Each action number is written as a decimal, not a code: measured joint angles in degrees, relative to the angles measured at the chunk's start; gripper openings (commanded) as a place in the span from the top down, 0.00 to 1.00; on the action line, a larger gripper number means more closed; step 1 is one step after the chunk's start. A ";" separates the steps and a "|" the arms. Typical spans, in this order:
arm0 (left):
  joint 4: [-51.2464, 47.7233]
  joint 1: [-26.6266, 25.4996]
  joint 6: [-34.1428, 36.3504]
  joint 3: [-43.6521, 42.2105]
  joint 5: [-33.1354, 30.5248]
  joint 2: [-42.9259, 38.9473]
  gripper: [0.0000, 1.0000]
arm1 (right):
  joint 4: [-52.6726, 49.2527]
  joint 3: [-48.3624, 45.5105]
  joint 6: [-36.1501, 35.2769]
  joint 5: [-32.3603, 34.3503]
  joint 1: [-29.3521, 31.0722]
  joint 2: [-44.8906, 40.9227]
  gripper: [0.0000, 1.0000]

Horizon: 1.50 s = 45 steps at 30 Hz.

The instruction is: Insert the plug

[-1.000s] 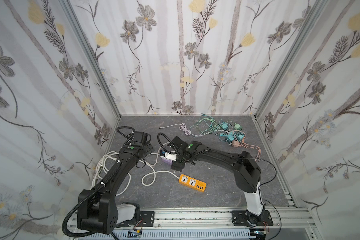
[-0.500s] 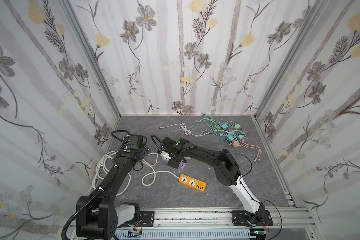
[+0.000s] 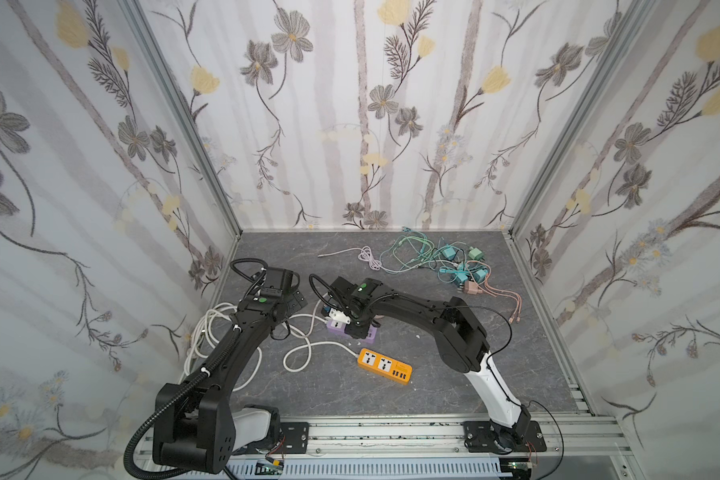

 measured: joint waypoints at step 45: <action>-3.56 -18.32 5.14 18.82 -6.84 17.66 0.10 | 33.11 -43.17 9.25 -0.11 -10.95 -43.54 0.01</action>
